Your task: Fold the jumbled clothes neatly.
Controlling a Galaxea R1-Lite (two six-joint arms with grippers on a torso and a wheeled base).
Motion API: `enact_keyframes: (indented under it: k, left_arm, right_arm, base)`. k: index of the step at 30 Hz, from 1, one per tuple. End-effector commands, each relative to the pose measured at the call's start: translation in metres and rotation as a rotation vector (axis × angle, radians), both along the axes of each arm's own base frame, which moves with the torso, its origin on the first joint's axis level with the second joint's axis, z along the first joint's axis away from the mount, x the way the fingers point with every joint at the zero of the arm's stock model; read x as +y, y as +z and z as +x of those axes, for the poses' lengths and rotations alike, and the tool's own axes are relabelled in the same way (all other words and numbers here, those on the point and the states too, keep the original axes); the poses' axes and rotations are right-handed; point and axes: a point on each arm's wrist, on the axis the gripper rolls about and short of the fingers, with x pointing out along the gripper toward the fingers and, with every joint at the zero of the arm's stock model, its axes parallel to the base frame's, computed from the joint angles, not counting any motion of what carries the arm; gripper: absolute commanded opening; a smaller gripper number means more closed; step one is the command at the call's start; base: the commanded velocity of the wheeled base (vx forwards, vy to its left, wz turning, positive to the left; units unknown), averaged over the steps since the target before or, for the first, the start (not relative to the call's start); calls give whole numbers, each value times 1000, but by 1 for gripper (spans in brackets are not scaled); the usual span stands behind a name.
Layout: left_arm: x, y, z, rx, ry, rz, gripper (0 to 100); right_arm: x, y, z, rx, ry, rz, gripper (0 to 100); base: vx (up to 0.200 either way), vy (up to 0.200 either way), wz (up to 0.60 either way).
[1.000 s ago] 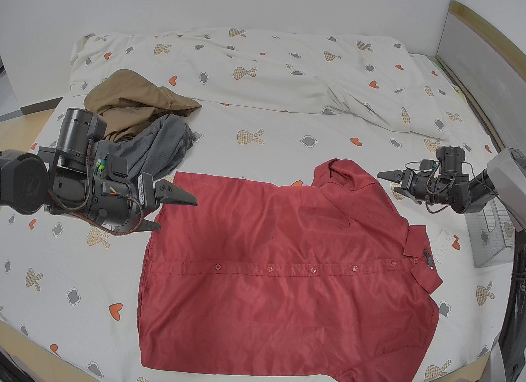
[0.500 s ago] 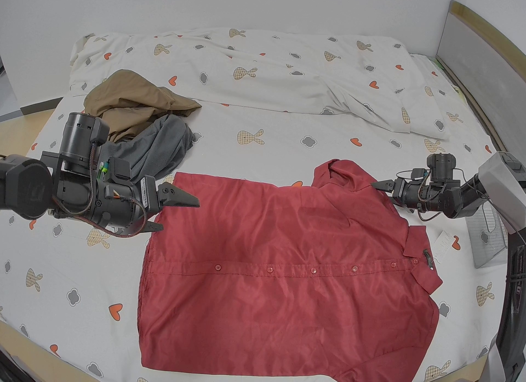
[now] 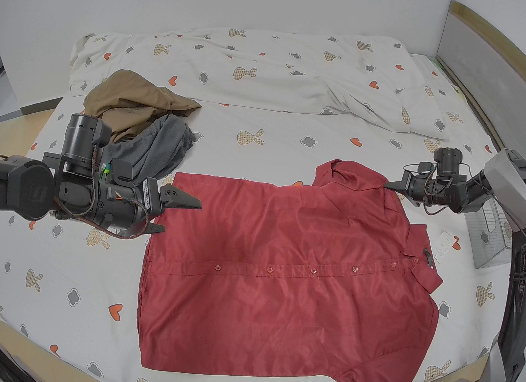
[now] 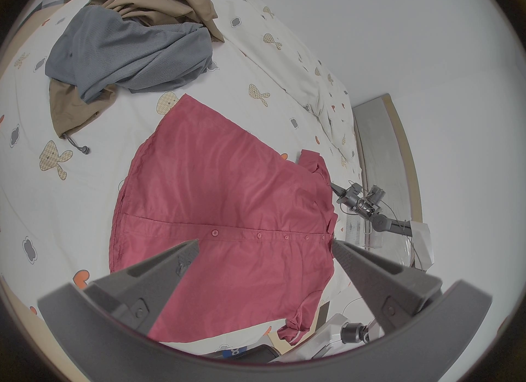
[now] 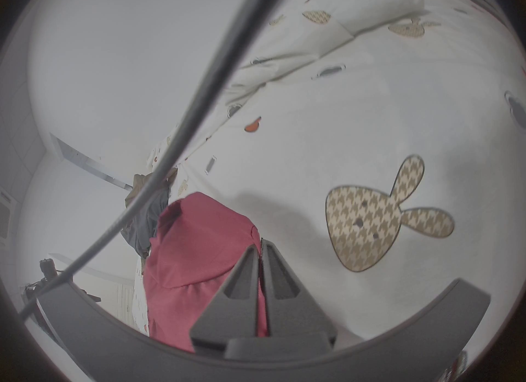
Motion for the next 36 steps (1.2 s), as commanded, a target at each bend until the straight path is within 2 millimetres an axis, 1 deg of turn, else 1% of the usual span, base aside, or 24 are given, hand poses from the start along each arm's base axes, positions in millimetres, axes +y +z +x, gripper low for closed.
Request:
enact_keyframes:
  k: [1,2,6,9,15,17,18,25,30,31,34,36]
  left_arm:
    - [-1,-1,1,4,-3,1,100]
    - [-1,-1,1,4,-3,1,100]
    - [-2,-2,0,5,-6,1,100]
    - [-2,-2,0,5,-6,1,100]
    - [-2,-2,0,6,-7,2,100]
    - [-2,-2,0,8,-9,3,100]
    - [-2,-2,0,7,-8,3,100]
    - [-2,-2,-1,5,-10,3,100]
    - [-2,-2,-1,4,-10,3,100]
    - [-2,-2,-1,4,-10,3,100]
    - [-3,-3,-1,7,-13,2,100]
    - [-4,-4,-1,10,-16,3,100]
  right_arm:
    - [-6,27,-6,-57,-14,-4,0]
    - [-9,32,-7,-69,-19,-5,0]
    - [-9,37,-7,-78,-22,-7,0]
    - [-10,36,-7,-75,-24,-9,0]
    - [-13,35,-9,32,-28,-12,0]
    - [-14,35,-9,32,-21,-28,0]
    - [-13,35,-9,26,-15,-36,100]
    - [-12,39,-8,8,-14,-41,100]
    - [-6,53,-11,-24,-6,-46,100]
    - [-6,53,-11,-25,-4,-48,100]
    - [10,55,-9,-51,25,-54,100]
    - [19,56,-3,-81,13,-76,100]
  base:
    - [0,0,0]
    - [0,0,0]
    - [0,0,0]
    - [0,0,0]
    - [0,0,0]
    - [0,0,0]
    - [0,0,0]
    - [0,0,0]
    - [0,0,0]
    - [0,0,0]
    - [0,0,0]
    - [0,0,0]
